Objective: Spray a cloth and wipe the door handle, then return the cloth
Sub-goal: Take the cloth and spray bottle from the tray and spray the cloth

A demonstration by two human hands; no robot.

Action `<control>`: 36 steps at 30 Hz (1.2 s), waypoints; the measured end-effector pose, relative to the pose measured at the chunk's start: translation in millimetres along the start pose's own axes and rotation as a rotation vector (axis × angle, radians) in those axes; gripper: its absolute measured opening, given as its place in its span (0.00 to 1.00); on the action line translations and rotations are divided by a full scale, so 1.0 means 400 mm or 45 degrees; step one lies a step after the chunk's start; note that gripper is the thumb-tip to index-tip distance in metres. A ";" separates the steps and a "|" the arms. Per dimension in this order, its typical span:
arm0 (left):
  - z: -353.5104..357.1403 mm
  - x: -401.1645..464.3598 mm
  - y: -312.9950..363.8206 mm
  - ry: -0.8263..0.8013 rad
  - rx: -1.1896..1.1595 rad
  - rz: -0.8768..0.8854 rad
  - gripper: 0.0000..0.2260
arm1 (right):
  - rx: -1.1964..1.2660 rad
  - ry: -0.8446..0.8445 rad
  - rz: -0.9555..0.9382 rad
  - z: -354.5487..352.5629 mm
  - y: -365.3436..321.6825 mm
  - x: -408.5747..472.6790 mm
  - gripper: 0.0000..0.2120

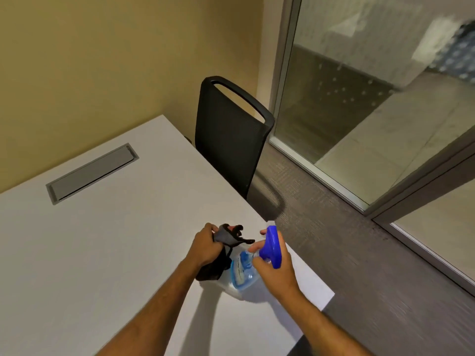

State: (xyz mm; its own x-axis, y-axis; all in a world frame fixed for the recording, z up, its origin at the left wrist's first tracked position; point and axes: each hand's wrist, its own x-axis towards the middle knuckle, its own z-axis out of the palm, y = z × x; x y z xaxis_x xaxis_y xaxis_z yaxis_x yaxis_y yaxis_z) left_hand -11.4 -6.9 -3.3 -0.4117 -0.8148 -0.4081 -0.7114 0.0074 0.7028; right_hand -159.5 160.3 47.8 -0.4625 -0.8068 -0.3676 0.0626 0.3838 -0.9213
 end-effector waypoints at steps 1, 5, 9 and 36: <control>-0.011 -0.017 0.021 0.015 -0.020 -0.027 0.11 | 0.053 -0.013 -0.005 -0.017 -0.018 -0.005 0.38; -0.042 -0.087 0.098 0.125 -0.179 -0.063 0.15 | 0.227 0.053 -0.168 -0.097 -0.126 -0.047 0.22; -0.033 -0.161 0.218 0.201 -0.505 0.046 0.13 | 0.293 0.065 -0.326 -0.206 -0.227 -0.091 0.11; 0.263 -0.373 0.912 0.221 -1.036 0.319 0.10 | -0.060 0.193 -0.460 -0.722 -0.315 -0.356 0.17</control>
State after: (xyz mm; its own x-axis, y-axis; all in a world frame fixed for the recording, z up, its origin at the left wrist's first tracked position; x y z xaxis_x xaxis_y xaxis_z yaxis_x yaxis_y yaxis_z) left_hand -269.4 178.3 252.8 -0.3617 -0.9221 -0.1375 0.0445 -0.1644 0.9854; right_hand -357.0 356.8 252.9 -0.5730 -0.8195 0.0055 -0.1671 0.1102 -0.9798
